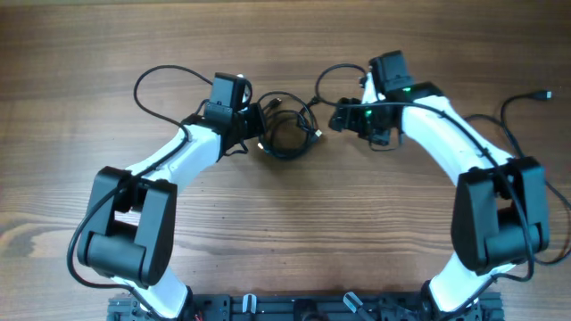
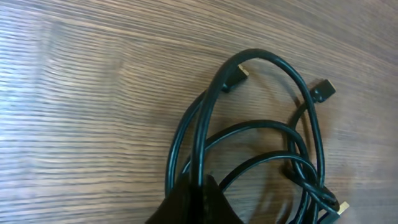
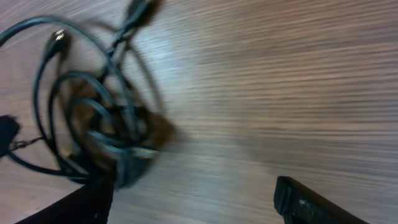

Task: Untangle cables

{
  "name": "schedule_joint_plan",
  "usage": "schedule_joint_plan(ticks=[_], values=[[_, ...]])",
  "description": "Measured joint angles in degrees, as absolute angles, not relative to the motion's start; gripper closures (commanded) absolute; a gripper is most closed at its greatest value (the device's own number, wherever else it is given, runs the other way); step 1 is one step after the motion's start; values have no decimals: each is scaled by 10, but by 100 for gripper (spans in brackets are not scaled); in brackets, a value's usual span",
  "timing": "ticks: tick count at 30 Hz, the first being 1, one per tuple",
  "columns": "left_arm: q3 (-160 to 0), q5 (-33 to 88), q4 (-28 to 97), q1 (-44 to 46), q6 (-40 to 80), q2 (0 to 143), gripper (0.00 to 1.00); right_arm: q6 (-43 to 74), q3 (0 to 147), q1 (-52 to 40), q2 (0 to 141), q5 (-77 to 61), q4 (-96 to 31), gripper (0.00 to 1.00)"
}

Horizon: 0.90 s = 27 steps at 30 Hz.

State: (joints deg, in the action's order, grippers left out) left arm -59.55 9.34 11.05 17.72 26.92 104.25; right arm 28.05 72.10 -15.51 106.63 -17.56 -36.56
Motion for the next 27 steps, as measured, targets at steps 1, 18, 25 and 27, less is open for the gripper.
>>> schedule_joint_plan(ticks=[1,18,25,27], values=[[-595,93,110,180,268,1042,90,290,721,-166,1066,-176,-359,15],[-595,66,112,182,268,1042,90,341,720,-281,1070,-41,-308,21],[-595,50,113,182,268,1042,89,369,721,-281,1134,-37,-291,23],[-595,49,113,182,268,1042,89,373,722,-281,1138,-45,-284,30]])
